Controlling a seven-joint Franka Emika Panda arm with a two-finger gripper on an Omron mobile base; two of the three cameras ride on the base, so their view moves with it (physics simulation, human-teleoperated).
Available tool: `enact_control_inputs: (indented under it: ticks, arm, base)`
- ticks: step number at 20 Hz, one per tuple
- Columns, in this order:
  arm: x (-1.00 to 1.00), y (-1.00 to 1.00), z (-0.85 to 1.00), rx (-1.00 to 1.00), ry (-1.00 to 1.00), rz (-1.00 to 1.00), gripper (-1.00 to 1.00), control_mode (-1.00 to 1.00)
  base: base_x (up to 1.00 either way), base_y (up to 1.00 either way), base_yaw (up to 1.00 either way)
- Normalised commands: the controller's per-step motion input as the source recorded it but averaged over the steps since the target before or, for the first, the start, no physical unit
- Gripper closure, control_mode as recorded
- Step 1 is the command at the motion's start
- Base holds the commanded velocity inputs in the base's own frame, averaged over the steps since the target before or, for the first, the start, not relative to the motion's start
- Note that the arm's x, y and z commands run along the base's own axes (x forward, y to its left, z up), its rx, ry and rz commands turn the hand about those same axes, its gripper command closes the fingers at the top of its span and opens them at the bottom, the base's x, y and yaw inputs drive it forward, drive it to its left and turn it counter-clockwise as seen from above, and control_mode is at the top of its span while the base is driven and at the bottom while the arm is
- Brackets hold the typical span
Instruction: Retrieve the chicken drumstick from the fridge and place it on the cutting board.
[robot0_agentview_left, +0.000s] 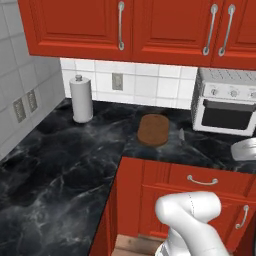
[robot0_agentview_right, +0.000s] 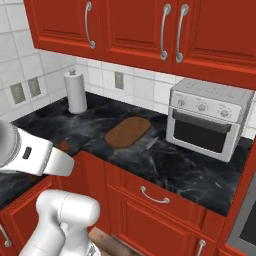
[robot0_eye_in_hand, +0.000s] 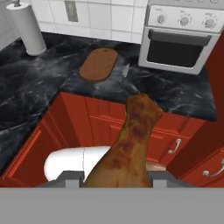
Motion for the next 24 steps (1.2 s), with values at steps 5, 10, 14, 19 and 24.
enact_control_inputs:
  ticks: [5,10,14,19,24]
  arm:
    - [0.00,0.00,0.00,0.00,0.00,0.00,1.00,1.00]
    - [0.00,0.00,0.00,0.00,0.00,0.00,1.00,1.00]
    - [0.00,0.00,0.00,0.00,0.00,0.00,1.00,1.00]
    - [0.00,0.00,0.00,0.00,0.00,0.00,1.00,1.00]
    - [0.30,0.00,-0.07,0.00,0.02,0.00,1.00,-1.00]
  base:
    - [0.52,0.05,0.00]
    - [0.81,0.34,0.00]
    - [0.79,0.56,0.00]
    - [0.85,0.32,0.00]
    - [0.42,0.01,0.00]
